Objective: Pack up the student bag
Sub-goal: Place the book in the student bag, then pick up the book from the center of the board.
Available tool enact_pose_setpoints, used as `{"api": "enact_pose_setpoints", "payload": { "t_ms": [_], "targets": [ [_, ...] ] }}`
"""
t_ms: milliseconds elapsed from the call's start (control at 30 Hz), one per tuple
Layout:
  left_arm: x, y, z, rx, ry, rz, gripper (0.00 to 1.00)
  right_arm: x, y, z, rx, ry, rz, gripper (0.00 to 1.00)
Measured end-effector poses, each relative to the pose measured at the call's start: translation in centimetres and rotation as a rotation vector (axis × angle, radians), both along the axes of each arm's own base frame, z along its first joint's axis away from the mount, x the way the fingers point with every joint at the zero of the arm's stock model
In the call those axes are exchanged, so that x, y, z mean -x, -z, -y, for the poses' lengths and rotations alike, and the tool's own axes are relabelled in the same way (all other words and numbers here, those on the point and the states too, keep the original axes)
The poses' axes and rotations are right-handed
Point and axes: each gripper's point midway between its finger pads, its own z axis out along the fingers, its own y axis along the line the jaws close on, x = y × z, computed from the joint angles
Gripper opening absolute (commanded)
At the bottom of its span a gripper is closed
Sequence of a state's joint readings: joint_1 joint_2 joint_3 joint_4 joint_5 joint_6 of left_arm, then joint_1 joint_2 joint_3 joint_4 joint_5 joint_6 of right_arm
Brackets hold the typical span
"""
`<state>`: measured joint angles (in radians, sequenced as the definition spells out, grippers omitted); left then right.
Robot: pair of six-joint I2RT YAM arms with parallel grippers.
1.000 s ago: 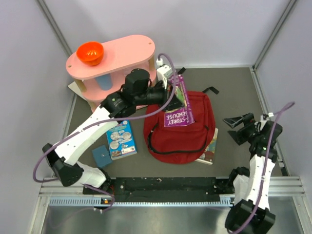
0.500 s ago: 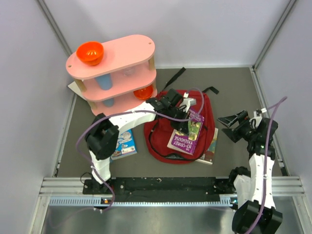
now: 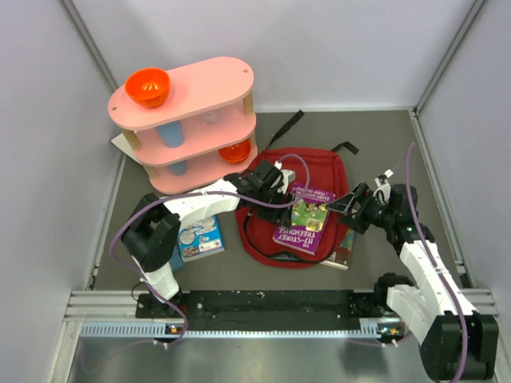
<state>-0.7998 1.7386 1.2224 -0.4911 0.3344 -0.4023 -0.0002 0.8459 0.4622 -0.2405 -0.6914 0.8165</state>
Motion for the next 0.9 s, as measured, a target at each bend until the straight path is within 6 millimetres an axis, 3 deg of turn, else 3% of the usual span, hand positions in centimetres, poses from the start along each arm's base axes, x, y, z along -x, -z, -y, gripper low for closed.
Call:
{"api": "enact_pose_setpoints", "payload": {
  "t_ms": [233, 467, 567, 767, 833, 900],
  "targets": [
    [0.3, 1.3, -0.4, 0.010, -0.009, -0.018, 0.65, 0.6, 2.3, -0.8, 0.034, 0.009, -0.036, 0.77],
    [0.6, 1.9, 1.1, 0.091, 0.008, -0.045, 0.61, 1.3, 5.6, -1.6, 0.039, 0.004, -0.104, 0.70],
    [0.8, 2.7, 1.2, 0.112, 0.002, -0.067, 0.57, 0.8, 6.0, -2.3, 0.027, -0.008, -0.110, 0.65],
    [1.0, 3.1, 1.7, 0.164, -0.009, -0.097, 0.55, 0.6, 6.5, -4.4, 0.019, -0.068, -0.101, 0.42],
    [1.0, 3.1, 1.7, 0.176, -0.016, -0.103, 0.54, 0.4, 6.7, -4.7, 0.015, -0.065, -0.104, 0.40],
    [1.0, 3.2, 1.7, 0.187, -0.022, -0.111, 0.54, 0.3, 7.1, -5.0, 0.012, -0.059, -0.116, 0.20]
  ]
}}
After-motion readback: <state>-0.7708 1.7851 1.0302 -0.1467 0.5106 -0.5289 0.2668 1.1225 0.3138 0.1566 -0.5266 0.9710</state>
